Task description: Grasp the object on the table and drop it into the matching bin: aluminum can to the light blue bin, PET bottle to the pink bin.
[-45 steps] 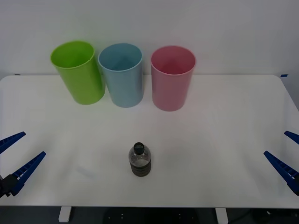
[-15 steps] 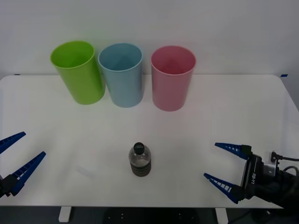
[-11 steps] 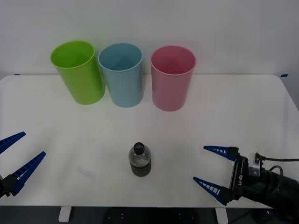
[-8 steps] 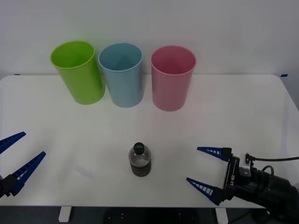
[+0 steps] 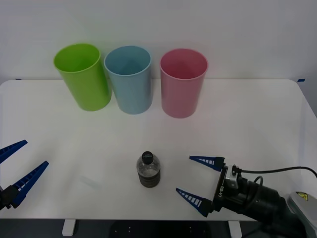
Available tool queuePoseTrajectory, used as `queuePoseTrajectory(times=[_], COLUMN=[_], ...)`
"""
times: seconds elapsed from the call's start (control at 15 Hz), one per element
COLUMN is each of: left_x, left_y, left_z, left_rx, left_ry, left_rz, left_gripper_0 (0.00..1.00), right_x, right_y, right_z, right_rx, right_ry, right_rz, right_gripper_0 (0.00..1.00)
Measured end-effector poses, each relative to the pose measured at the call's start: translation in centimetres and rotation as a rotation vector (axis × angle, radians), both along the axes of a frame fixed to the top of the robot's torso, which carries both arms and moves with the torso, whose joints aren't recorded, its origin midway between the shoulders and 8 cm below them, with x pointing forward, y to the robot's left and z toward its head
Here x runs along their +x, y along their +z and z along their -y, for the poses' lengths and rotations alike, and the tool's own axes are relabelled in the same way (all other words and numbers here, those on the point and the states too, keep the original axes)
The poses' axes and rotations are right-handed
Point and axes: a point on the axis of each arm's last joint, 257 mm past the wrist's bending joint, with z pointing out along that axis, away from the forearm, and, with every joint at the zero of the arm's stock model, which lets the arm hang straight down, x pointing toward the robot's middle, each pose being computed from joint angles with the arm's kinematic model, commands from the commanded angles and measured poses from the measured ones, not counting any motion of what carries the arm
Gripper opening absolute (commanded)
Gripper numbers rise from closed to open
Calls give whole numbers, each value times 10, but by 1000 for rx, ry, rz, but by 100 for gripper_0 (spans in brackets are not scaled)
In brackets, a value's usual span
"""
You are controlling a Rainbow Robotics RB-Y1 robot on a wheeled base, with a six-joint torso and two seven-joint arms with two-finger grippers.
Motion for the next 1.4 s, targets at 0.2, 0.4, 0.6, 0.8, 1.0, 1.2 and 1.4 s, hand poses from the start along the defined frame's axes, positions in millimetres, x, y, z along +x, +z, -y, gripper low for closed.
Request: queuePoseTrajectory(times=[0.2, 0.4, 0.6, 0.8, 1.0, 1.2, 1.4], left_x=[0, 0, 0, 0, 0, 0, 0], left_y=[0, 0, 0, 0, 0, 0, 0], left_z=[0, 0, 0, 0, 0, 0, 0], left_rx=[0, 0, 0, 0, 0, 0, 0], left_ry=[0, 0, 0, 0, 0, 0, 0], left_rz=[0, 0, 0, 0, 0, 0, 0], left_gripper_0=[100, 100, 100, 100, 100, 100, 100], right_x=[2, 2, 5, 11, 14, 13, 13], right_y=[-3, -6, -8, -10, -11, -13, -15], right_z=[-16, -29, -42, -54, -67, -77, -85], right_rx=[-8, -19, -24, -34, -41, -48, -56], right_ry=[0, 7, 5, -9, -13, -8, -9], right_rz=[13, 15, 16, 17, 19, 18, 19], right_gripper_0=[100, 100, 100, 100, 100, 100, 100])
